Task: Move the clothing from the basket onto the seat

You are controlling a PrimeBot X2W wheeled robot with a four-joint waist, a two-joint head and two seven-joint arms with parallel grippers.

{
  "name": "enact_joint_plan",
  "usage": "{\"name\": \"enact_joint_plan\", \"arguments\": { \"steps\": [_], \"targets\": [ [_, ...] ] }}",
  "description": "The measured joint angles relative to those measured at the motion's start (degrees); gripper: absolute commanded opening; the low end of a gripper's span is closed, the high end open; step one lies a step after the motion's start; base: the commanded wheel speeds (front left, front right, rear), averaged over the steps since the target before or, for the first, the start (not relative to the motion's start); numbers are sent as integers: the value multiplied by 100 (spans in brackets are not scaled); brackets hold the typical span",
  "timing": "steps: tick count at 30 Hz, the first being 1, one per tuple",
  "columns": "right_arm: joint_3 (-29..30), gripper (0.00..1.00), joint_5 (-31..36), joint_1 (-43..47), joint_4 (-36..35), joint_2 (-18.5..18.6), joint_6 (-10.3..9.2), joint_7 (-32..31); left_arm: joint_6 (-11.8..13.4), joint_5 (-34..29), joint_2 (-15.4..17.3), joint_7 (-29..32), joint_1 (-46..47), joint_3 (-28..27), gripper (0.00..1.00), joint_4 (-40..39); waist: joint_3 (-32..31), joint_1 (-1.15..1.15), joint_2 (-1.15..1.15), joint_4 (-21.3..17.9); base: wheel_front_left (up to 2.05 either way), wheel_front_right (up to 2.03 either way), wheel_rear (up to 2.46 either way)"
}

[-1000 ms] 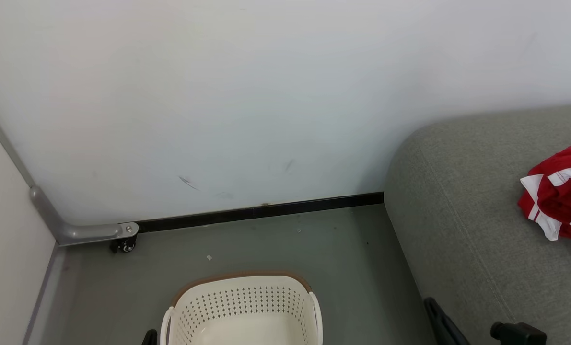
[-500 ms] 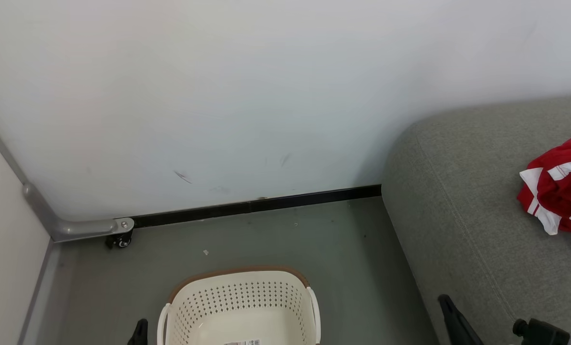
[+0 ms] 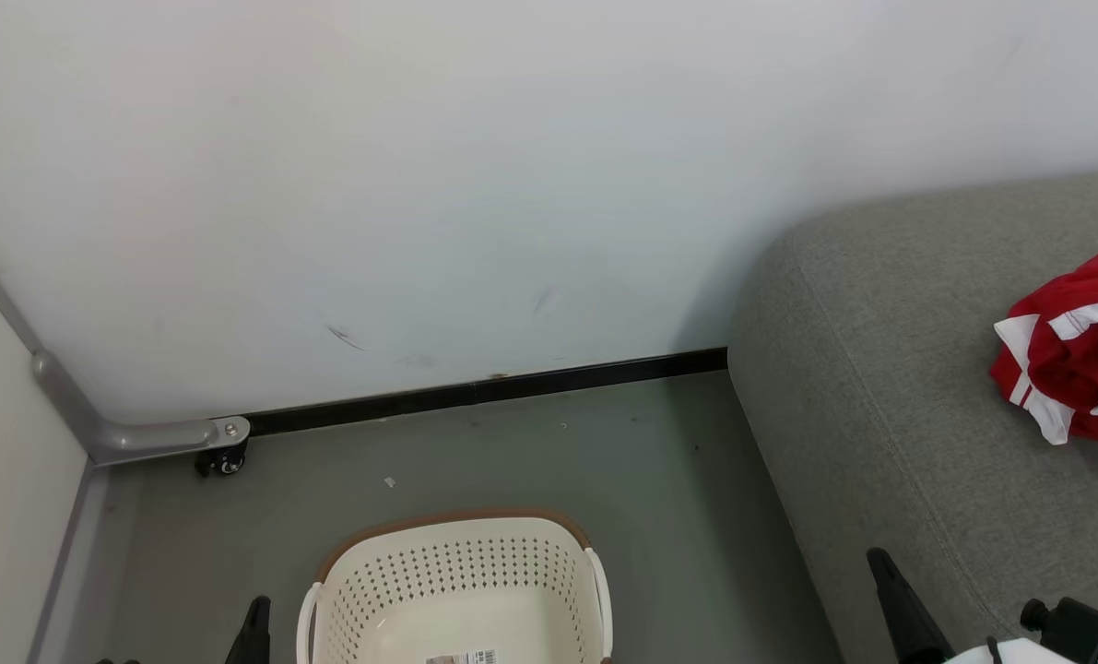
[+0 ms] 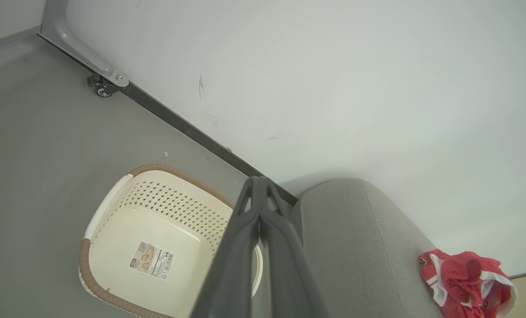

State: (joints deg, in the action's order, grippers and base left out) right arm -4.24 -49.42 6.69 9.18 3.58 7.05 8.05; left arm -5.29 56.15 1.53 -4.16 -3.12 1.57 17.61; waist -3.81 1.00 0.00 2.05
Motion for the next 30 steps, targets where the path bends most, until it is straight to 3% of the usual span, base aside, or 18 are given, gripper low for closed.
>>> {"name": "enact_joint_plan", "arguments": {
  "steps": [8,19,30],
  "targets": [
    [63,0,-631,-135,67,34,0,-110,-41,468,5,118,43,-85,0,-20,43,-23,0,-26,0,0,0],
    [166,0,-1601,-358,209,90,0,-286,-65,1180,10,336,192,-204,0,-37,151,-77,0,-67,0,0,0],
    [265,0,-2565,-533,288,178,0,-461,-93,1895,15,567,331,-326,0,-69,247,-92,0,-109,0,0,0]
  ]
}}
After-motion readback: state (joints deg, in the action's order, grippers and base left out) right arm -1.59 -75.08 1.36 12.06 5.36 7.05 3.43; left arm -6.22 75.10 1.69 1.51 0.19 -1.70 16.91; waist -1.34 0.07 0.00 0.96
